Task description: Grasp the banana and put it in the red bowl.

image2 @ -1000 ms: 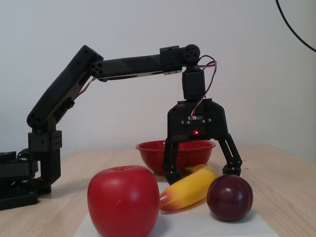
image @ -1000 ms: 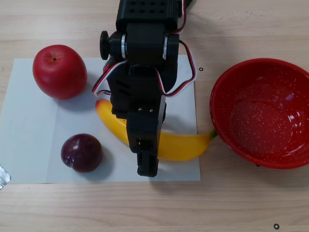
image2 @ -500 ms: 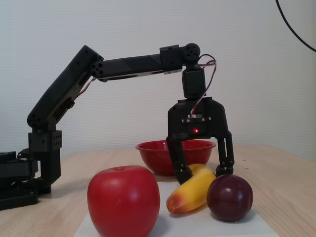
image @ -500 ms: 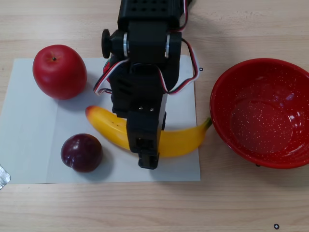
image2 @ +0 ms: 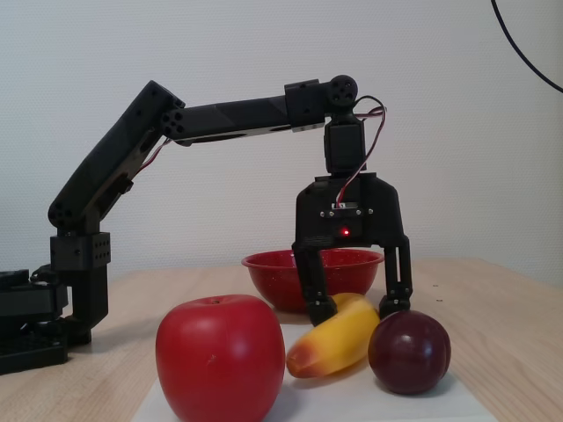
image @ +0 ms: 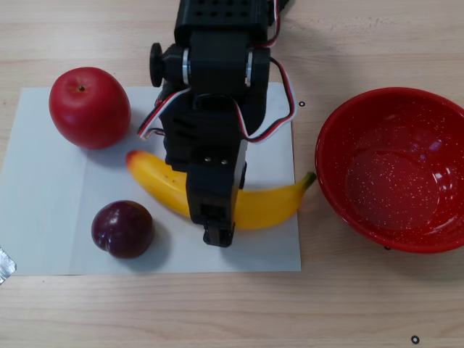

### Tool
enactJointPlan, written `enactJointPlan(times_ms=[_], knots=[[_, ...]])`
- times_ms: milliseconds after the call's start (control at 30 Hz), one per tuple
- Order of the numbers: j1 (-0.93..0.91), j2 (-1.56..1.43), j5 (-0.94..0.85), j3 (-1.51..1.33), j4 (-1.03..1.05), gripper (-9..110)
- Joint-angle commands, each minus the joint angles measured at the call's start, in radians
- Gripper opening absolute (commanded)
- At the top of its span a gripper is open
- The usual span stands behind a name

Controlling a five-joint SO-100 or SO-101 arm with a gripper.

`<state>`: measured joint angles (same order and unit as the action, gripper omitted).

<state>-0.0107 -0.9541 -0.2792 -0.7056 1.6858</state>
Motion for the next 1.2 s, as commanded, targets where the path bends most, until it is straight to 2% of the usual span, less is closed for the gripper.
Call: enactJointPlan(times_ms=[0,833,1167], knots=[[0.017,-0.308,0.002,0.101,0.037,0],[0.049,-0.684,0.049,-0.021,0.095,0],[-0.071,-0.922,0.034,-0.27,-0.126,0]])
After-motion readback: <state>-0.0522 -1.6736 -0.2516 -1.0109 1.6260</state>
